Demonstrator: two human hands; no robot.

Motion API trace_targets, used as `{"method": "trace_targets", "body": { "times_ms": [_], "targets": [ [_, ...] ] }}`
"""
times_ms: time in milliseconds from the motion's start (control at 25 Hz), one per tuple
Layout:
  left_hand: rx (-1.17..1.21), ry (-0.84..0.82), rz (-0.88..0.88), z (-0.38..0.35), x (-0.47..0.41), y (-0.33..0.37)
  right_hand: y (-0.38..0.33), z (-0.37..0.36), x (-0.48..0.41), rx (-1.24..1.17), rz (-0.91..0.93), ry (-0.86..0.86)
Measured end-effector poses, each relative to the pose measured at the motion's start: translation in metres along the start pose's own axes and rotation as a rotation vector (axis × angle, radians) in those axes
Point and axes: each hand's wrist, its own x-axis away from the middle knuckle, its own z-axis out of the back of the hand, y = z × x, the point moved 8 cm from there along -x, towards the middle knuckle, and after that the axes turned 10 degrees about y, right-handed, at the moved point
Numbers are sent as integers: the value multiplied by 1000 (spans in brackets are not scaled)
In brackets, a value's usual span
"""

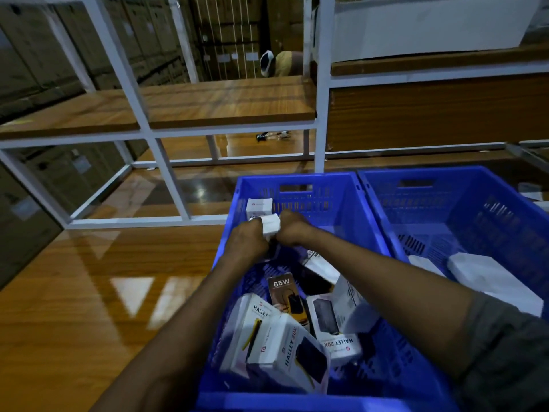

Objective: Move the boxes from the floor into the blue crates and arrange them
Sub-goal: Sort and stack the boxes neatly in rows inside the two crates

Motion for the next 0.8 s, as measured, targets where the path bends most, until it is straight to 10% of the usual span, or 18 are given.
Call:
{"method": "trace_targets", "body": {
  "times_ms": [800],
  "targets": [
    [-144, -187, 26, -35, -28, -7, 14, -38, -14, -394, -193, -103]
  ]
}}
